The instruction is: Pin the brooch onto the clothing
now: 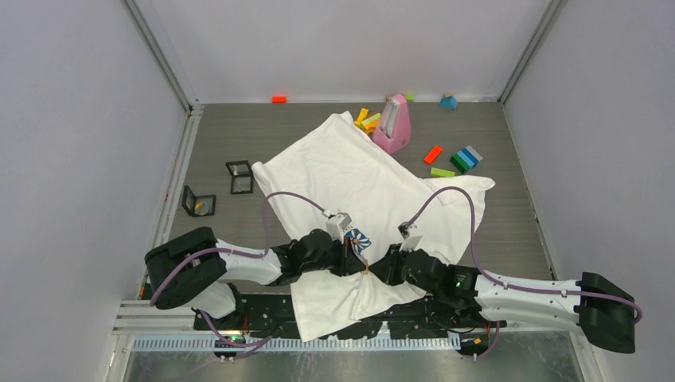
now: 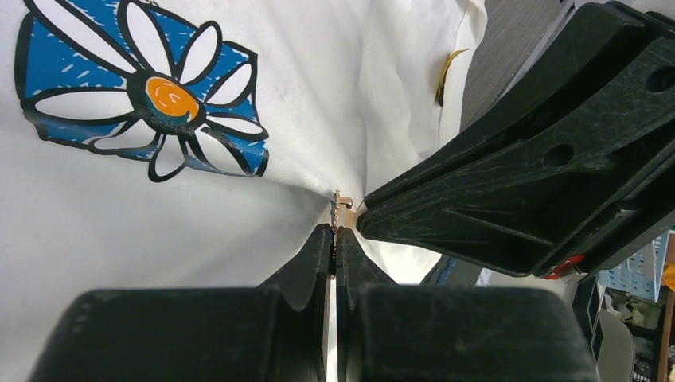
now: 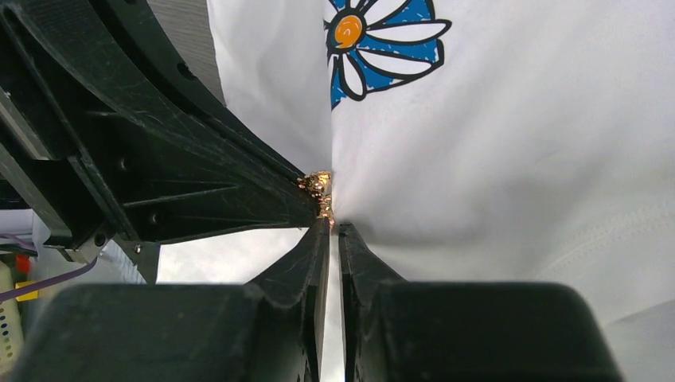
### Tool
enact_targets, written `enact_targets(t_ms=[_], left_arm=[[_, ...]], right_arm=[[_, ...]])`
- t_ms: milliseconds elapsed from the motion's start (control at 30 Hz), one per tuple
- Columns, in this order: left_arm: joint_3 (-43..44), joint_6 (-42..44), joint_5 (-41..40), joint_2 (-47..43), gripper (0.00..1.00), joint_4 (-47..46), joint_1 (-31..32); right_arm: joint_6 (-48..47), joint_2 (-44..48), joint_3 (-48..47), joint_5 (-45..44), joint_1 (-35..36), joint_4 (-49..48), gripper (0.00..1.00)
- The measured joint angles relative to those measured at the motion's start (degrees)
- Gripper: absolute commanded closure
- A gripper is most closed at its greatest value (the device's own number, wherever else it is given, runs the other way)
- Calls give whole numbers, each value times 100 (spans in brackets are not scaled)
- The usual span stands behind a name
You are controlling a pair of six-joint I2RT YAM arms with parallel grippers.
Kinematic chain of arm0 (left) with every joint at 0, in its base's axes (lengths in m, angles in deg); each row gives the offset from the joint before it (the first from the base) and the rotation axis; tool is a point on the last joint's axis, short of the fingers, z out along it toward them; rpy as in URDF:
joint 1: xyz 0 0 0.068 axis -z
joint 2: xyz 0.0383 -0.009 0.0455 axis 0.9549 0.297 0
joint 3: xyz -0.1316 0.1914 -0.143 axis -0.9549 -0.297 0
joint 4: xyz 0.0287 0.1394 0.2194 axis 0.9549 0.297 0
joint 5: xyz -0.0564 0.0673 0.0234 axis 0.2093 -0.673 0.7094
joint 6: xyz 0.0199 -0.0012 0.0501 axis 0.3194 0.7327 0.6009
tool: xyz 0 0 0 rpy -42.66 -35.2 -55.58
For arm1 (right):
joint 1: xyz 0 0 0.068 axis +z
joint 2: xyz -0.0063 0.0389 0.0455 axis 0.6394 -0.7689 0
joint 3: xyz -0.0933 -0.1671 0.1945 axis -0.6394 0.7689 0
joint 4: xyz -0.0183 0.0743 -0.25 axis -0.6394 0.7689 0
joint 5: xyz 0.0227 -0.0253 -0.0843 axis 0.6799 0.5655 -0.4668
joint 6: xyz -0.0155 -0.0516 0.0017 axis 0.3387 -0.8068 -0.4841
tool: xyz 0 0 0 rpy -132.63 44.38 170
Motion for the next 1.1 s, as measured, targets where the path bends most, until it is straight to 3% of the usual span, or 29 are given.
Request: enact_targets(t_ms=[567,1100], left_arm=[[2,195,280,7,100,-31,-92],[90,306,645,269,100,-33,-142]], right_arm=[[-120,-81,173,83,0,-354,99],[-247,-254,190,129,-2,-546,99]])
